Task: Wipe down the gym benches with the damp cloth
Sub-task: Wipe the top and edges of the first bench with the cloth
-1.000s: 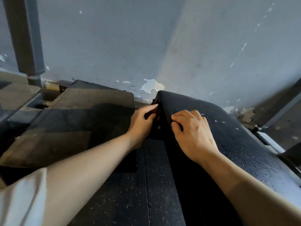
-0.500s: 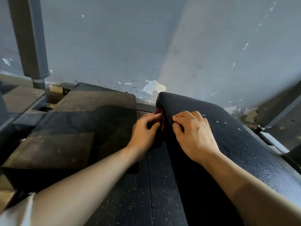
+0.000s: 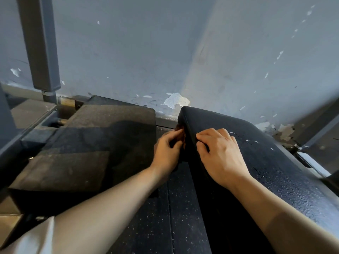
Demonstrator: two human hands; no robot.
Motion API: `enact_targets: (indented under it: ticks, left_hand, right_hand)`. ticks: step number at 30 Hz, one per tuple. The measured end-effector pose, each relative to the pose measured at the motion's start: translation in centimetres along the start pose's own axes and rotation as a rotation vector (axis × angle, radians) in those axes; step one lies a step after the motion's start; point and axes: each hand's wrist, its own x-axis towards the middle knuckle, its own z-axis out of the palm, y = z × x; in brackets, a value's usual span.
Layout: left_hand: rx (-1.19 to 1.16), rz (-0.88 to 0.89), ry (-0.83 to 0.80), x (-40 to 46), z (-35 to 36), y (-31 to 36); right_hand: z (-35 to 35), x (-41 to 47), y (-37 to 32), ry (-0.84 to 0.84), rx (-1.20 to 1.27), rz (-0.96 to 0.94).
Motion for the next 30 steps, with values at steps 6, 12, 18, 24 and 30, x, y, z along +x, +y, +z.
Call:
enact_targets:
  ticks: [6, 12, 18, 24, 30]
  left_hand:
    - [-0.031, 0.0, -0.01, 0.3, 0.4, 0.9]
    - [-0.01, -0.1, 0.04, 0.1, 0.7, 2.4]
    - [0.012, -0.123, -0.116, -5.6, -1.6, 5.7]
    - [-0.175, -0.178, -0.054, -11.2, -2.0, 11.9]
    - [-0.488, -0.297, -0.239, -20.1, 1.7, 17.2]
  right_hand:
    - [-0.1, -0.1, 0.0, -0.001, -0.003, 0.004]
    - [0.3, 0.1, 0.4, 0.014, -0.004, -0.016]
    - [-0.7, 0.0, -0.3, -0.047, -0.075, 0.021]
    - [-5.0, -4.8, -4.2, 0.176, 0.423, 0.225]
    - [-11.8, -14.5, -4.4, 0.15, 0.728, 0.382]
